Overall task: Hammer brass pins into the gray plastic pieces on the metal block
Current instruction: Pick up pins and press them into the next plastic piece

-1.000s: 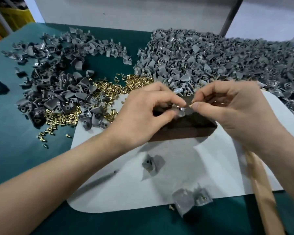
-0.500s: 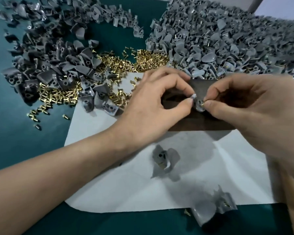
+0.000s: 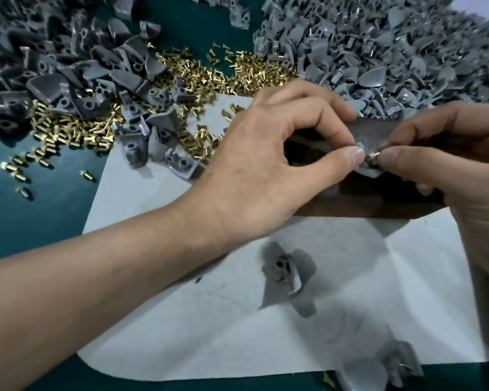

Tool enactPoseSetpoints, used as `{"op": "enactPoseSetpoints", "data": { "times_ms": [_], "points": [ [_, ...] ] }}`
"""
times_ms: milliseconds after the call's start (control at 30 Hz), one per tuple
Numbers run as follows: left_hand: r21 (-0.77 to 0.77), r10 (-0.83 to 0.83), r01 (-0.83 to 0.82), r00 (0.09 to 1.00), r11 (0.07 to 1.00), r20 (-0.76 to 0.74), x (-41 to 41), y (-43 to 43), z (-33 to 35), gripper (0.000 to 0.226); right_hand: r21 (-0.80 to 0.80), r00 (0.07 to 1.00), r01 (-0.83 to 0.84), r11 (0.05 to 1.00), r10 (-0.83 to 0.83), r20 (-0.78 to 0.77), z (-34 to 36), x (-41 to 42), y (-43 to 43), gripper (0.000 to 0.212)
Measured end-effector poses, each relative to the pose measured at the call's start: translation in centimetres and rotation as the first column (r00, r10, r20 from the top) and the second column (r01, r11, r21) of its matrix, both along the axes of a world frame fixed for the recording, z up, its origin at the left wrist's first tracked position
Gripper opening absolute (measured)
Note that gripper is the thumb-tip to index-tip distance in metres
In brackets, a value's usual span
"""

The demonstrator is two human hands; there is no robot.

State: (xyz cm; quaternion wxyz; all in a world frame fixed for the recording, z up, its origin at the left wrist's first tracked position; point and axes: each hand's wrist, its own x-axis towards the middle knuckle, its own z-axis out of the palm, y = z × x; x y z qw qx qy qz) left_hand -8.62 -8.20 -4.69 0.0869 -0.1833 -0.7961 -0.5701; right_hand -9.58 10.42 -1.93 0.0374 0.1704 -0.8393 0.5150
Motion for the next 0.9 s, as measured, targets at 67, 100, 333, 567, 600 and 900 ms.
{"op": "enactPoseSetpoints", "data": {
  "times_ms": [67, 100, 333, 567, 600, 900],
  "points": [
    [-0.010, 0.000, 0.000, 1.000, 1.000, -0.004, -0.03, 0.00, -0.02, 0.004, 0.011, 1.000, -0.007, 1.000, 0.007, -0.009, -0.12, -0.03, 0.06, 0.005],
    [-0.013, 0.000, -0.001, 1.000, 1.000, -0.003, -0.03, 0.00, -0.02, 0.004, 0.027, 1.000, -0.014, 1.000, 0.014, -0.017, -0.12, 0.00, 0.06, 0.005],
    [0.020, -0.021, 0.021, 1.000, 1.000, 0.021, 0.20, 0.11, 0.07, 0.005, 0.051, 1.000, -0.019, 0.999, 0.020, -0.022, 0.05, -0.04, 0.11, 0.004],
    [0.015, -0.019, 0.019, 1.000, 1.000, 0.019, 0.39, 0.21, 0.16, 0.007, 0.119, 0.999, 0.006, 0.993, 0.000, -0.050, 0.20, 0.16, 0.09, 0.007],
    [0.013, -0.019, 0.019, 1.000, 1.000, 0.014, 0.38, 0.23, 0.16, 0.007, 0.126, 0.999, 0.004, 0.992, 0.003, -0.050, 0.18, 0.15, 0.11, 0.007],
    [-0.033, -0.021, 0.020, 0.999, 0.999, -0.036, 0.36, 0.19, 0.19, 0.009, 0.034, 0.999, -0.028, 0.999, 0.026, 0.031, 0.13, 0.06, 0.01, 0.003]
  ]
}}
